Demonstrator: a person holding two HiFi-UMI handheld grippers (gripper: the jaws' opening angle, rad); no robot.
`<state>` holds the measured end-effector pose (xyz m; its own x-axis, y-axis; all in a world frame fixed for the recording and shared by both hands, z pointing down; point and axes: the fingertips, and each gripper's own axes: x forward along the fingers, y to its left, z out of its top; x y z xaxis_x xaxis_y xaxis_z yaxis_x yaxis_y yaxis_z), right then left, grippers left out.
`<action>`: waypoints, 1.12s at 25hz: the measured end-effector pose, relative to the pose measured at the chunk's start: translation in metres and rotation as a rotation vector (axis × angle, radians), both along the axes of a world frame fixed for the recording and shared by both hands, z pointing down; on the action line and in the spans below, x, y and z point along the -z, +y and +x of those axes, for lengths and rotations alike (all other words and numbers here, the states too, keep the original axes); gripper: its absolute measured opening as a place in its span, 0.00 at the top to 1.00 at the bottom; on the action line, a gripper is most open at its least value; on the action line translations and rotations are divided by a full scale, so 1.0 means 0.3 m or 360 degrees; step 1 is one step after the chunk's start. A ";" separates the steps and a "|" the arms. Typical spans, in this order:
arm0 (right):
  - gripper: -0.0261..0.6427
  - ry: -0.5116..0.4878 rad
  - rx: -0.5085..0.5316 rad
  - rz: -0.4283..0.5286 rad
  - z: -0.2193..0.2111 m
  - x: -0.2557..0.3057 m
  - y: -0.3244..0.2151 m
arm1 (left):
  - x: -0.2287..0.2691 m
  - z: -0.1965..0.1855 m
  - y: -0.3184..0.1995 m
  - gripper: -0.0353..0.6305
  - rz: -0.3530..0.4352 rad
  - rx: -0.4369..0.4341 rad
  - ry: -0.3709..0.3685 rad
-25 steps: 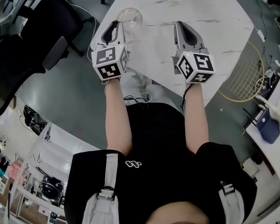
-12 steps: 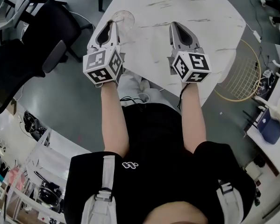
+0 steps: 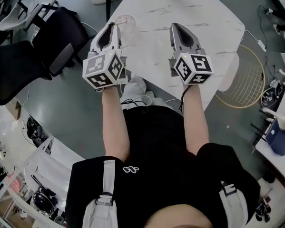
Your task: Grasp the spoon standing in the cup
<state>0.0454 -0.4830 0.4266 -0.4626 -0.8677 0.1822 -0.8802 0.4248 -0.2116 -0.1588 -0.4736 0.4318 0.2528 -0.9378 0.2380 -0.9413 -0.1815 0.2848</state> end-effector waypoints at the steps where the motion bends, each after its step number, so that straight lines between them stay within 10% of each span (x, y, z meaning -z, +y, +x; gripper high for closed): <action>1: 0.95 -0.0006 0.0005 0.0017 0.003 0.013 0.015 | 0.022 0.007 0.014 0.85 0.0021 0.0003 -0.0007; 28: 0.95 0.0024 -0.0123 0.0274 0.252 0.250 0.342 | 0.322 0.221 0.288 0.85 0.0282 0.0041 -0.0177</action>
